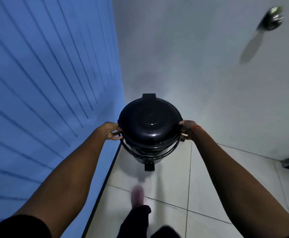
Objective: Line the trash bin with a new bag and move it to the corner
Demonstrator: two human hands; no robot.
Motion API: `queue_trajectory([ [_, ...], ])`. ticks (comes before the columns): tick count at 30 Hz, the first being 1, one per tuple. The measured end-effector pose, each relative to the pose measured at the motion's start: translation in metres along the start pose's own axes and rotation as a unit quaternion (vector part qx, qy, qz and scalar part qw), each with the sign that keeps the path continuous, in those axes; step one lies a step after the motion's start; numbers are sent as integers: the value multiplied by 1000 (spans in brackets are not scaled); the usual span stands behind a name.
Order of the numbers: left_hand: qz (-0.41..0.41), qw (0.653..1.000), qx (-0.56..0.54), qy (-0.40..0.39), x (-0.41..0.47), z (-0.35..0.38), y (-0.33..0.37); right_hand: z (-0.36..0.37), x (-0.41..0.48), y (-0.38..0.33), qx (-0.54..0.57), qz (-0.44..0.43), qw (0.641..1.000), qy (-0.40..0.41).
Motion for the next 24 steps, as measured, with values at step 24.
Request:
queue_trajectory([
  [24,-84,992,9,89,459,48,-134,144,443,178,-93,121,982,-113],
])
Point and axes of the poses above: each hand's wrist, its own x-axis towards the middle knuckle, its own z-axis out of the palm, y = z × x, the point moved 1 cm from there along x, towards the middle knuckle, and after that the axes turned 2 degrees about x, right-handed, at the moved point
